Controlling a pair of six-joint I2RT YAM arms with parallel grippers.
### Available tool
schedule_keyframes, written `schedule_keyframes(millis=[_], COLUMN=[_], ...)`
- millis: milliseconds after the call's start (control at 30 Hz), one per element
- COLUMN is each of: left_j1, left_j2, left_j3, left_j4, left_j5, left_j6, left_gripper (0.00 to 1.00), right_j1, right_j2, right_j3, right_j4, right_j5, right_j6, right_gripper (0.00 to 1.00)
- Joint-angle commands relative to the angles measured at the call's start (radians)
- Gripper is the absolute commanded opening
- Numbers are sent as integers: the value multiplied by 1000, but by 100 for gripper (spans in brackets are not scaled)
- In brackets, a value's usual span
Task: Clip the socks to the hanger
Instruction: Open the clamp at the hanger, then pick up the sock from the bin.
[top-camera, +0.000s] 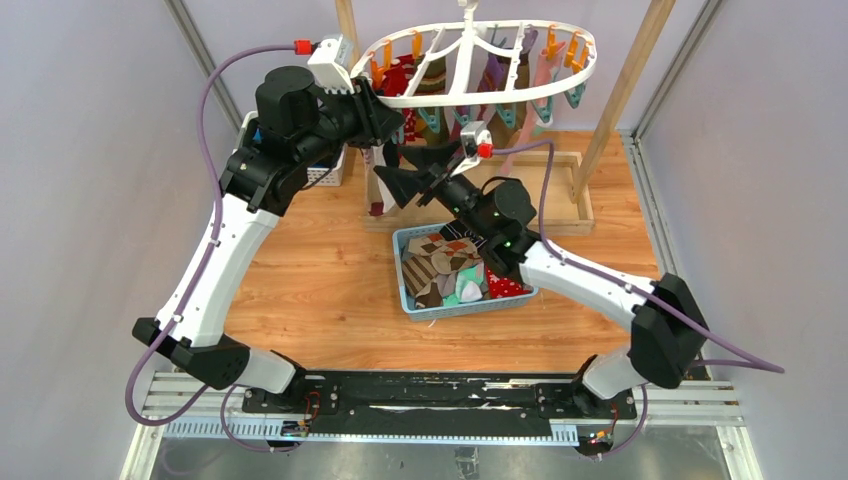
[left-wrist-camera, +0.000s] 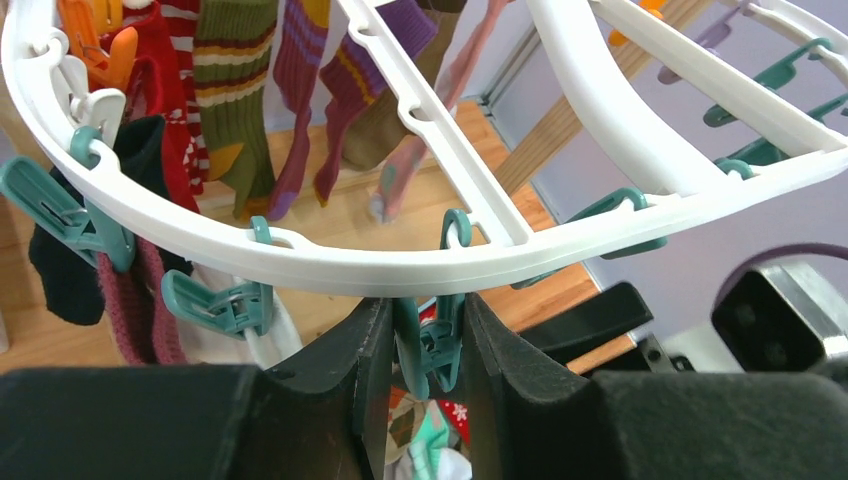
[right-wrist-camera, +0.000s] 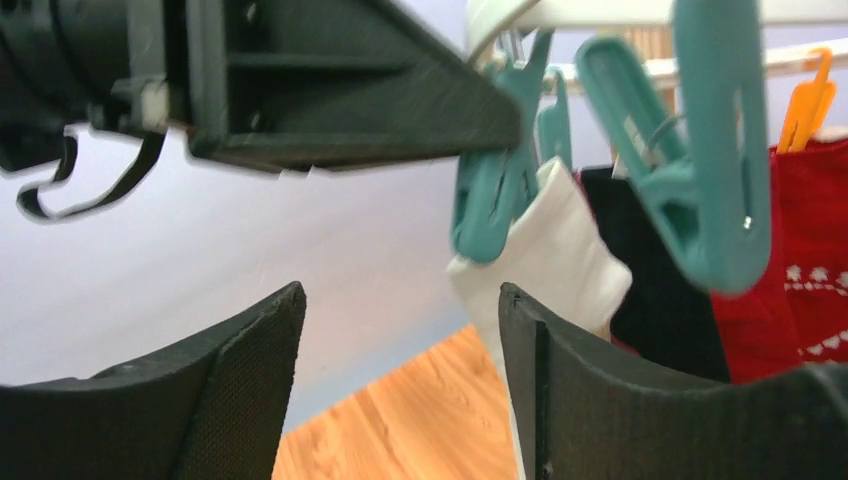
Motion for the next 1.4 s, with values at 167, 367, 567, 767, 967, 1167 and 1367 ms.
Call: schedule_keyframes(millis=[167, 367, 567, 767, 967, 1167, 1367], left_j1=[-3, -3, -3, -3, -3, -3, -3], left_j2=[-28, -30, -26, -10, -10, -9, -9], left_j3=[12, 13, 28, 46, 52, 62, 68], left_j4=[-31, -43, -69, -94, -100, -113, -125], left_j5=[-40, -41, -30, -15, -5, 19, 11], left_j6=[37, 56, 78, 86, 91, 90, 104], left_gripper=[0, 0, 0, 0, 0, 0, 0], right_j1=[17, 23, 32, 37, 38, 40, 41], right_j2=[-337, -391, -270, -109, 38, 148, 213], right_j3=[-145, -157, -206, -152, -56, 53, 92], right_j4=[-494, -934, -1122, -1167, -1125, -1103, -1079], right_j5=[103, 181, 148, 164, 196, 207, 148], right_j6=[-158, -143, -136, -176, -284, -413, -470], right_gripper=[75, 74, 64, 60, 61, 63, 67])
